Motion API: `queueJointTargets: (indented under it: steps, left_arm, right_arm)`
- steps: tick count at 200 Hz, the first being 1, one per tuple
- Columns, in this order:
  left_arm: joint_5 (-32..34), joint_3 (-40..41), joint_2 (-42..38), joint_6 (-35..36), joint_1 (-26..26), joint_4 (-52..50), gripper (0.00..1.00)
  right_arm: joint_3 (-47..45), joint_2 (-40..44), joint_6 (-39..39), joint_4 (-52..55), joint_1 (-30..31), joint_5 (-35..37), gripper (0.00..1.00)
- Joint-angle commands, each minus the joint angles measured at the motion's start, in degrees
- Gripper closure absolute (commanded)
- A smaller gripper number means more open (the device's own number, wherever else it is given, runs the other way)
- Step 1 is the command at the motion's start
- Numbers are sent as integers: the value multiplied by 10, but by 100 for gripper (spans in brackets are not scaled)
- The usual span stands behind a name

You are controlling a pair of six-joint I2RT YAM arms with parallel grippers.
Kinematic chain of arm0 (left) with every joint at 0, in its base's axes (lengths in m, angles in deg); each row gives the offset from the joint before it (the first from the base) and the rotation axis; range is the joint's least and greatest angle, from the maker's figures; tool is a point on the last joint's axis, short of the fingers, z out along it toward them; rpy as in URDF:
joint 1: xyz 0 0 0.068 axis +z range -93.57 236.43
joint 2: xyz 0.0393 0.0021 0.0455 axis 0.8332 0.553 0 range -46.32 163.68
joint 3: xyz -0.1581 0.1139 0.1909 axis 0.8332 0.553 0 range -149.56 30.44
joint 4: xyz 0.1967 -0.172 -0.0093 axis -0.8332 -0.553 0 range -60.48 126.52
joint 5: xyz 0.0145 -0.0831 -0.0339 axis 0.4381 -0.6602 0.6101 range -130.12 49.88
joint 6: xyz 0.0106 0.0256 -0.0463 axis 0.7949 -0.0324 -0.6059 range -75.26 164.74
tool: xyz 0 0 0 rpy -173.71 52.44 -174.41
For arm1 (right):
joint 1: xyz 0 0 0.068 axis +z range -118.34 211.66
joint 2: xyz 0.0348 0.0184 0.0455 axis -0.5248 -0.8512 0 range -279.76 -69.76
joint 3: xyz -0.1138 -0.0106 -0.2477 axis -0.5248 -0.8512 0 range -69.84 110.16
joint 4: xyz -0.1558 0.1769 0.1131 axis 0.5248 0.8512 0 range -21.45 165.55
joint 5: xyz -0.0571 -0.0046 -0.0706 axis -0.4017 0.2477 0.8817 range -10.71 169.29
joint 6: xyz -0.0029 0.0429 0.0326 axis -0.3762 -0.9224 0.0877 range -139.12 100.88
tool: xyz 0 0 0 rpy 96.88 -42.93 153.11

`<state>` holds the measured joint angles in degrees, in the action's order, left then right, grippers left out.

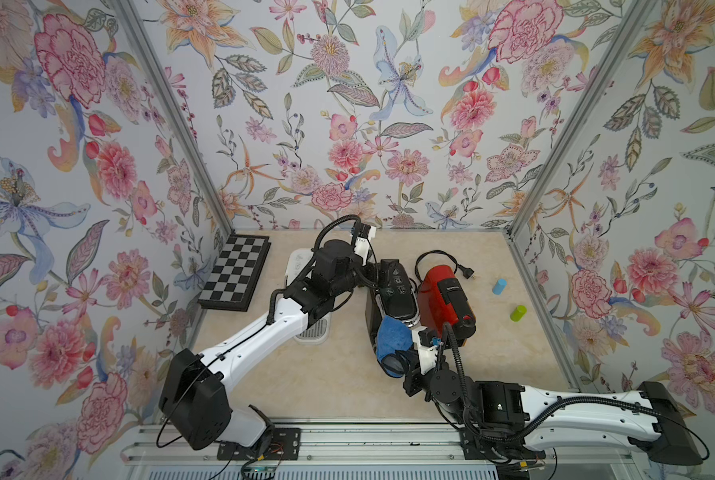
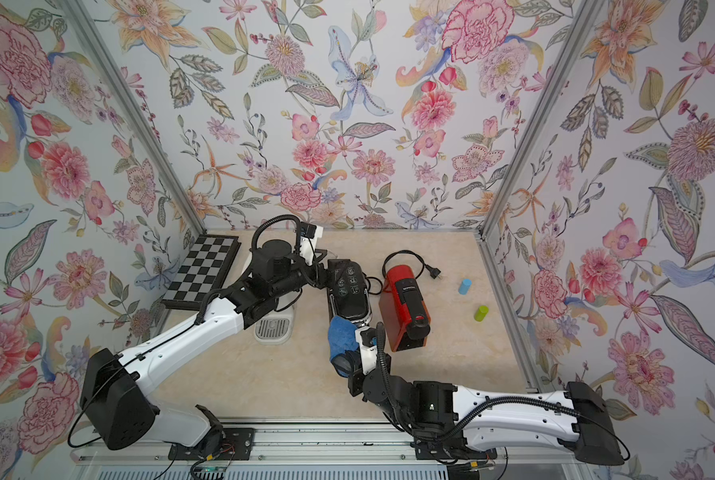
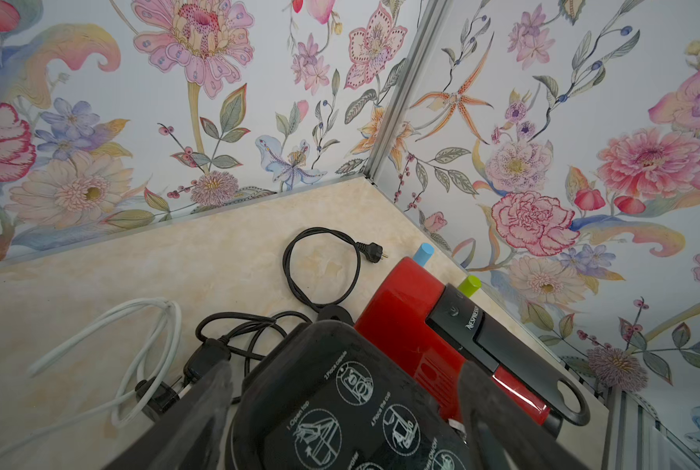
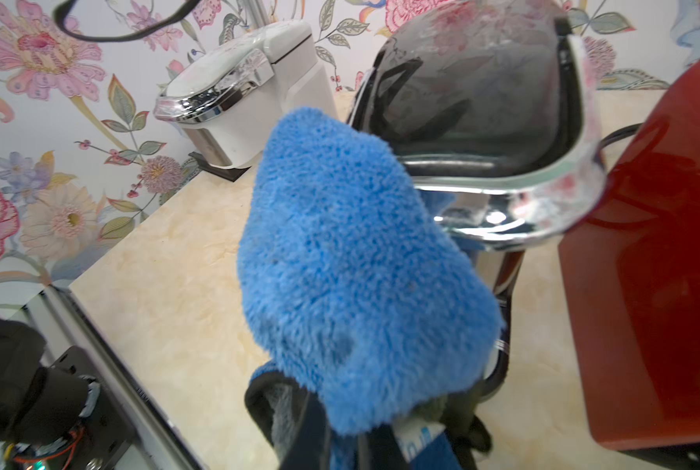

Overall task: Wipe the surface of a coffee machine
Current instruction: Adjust the cleaning item, then wipe the dirt from the surface of the coffee machine.

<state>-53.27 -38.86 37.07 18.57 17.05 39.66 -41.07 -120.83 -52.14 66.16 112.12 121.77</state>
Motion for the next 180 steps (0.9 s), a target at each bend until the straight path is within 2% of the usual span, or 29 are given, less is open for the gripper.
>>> queueJointTargets:
  steps: [1, 52, 74, 104, 129, 153, 180]
  left_arm:
    - [26, 0, 9, 27, -7, 0, 13]
    - [37, 38, 13, 35, -15, 11, 13]
    - [34, 48, 17, 31, -15, 10, 13]
    - [29, 42, 27, 38, -15, -6, 13]
    - [14, 18, 36, 64, -14, -52, 10]
    - [22, 18, 43, 63, -14, -62, 8]
    - [23, 14, 47, 60, -15, -70, 6]
  right_arm:
    - [-22, -6, -6, -84, -33, 76, 100]
    - [-75, 19, -66, -108, -81, 70, 100]
    - [-82, 29, -100, -77, -90, 79, 100]
    - [-62, 23, -105, -35, -90, 88, 100]
    - [-53, 28, -130, 22, -76, 91, 100]
    - [-45, 35, -118, 20, -38, 96, 100]
    - [-20, -3, -95, -7, 5, 119, 100]
